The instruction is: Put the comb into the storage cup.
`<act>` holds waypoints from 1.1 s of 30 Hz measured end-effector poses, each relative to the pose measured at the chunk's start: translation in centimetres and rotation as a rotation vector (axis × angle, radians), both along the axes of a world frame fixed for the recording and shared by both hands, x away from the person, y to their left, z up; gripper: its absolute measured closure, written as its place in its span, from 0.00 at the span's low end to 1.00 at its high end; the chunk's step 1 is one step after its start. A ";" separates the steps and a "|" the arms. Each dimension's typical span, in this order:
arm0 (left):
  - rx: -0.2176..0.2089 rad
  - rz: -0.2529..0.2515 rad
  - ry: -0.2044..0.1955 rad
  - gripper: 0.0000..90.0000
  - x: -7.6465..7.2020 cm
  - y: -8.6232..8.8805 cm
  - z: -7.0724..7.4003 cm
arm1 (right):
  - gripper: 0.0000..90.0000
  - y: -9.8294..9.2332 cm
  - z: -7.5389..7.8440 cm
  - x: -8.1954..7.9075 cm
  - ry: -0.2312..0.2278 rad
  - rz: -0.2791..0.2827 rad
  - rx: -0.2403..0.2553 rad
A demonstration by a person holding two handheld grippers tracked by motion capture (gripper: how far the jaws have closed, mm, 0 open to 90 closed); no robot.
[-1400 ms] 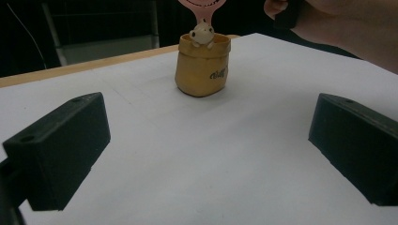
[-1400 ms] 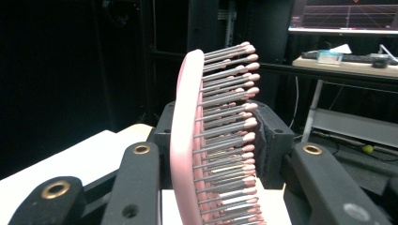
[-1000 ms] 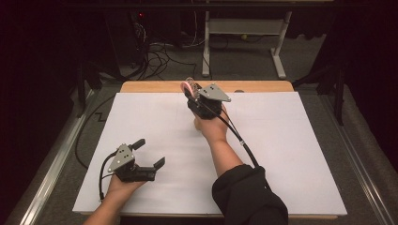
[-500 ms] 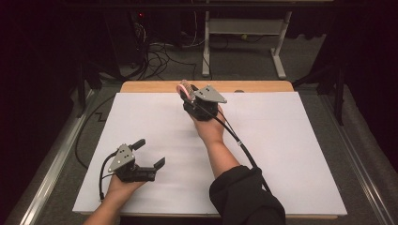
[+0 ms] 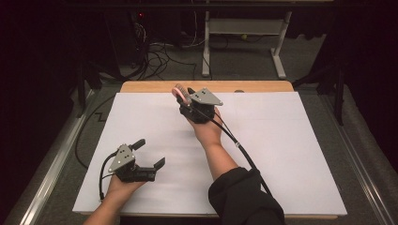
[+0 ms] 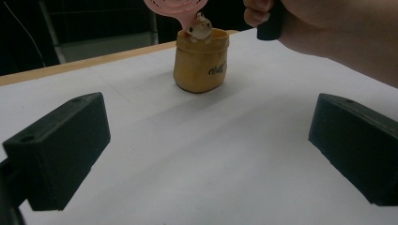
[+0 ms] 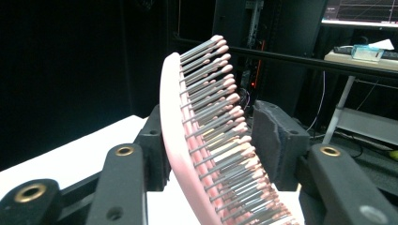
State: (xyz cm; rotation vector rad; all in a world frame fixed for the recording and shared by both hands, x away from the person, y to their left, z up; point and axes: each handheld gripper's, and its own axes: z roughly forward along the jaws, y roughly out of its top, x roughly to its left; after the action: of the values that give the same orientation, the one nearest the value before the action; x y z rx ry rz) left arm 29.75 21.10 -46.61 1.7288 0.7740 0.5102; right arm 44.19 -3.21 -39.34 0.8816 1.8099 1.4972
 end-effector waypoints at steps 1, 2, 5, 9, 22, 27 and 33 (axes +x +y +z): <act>0.001 -0.001 -0.001 0.00 0.0 0.0 0.0 | 0.56 0.1 0.0 0.0 0.002 0.000 -0.001; 0.002 -0.001 -0.002 0.00 0.0 0.0 0.0 | 0.56 0.1 -0.1 -0.1 0.001 0.001 -0.001; 0.001 0.000 0.000 0.00 -0.1 0.0 0.0 | 0.56 0.3 -0.1 -0.1 -0.003 0.003 -0.007; 0.003 0.000 0.000 0.00 -0.1 0.0 0.0 | 0.54 0.4 -0.1 -0.3 0.005 0.007 -0.006; 0.003 0.003 -0.004 0.00 -0.1 0.0 0.0 | 0.48 0.6 -0.3 -0.6 0.013 0.011 -0.026; 0.002 0.002 -0.001 0.00 0.0 0.0 0.0 | 0.38 0.5 -0.1 -0.7 0.025 0.035 -0.014; 0.000 0.001 0.001 0.00 0.0 0.1 0.0 | 0.27 0.5 0.1 -0.9 0.028 0.046 -0.012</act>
State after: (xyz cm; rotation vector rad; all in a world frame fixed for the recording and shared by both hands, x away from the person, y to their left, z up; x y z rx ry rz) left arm 29.71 21.19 -46.57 1.7285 0.7759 0.5099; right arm 43.30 -2.73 -39.22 0.8645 1.8697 1.5075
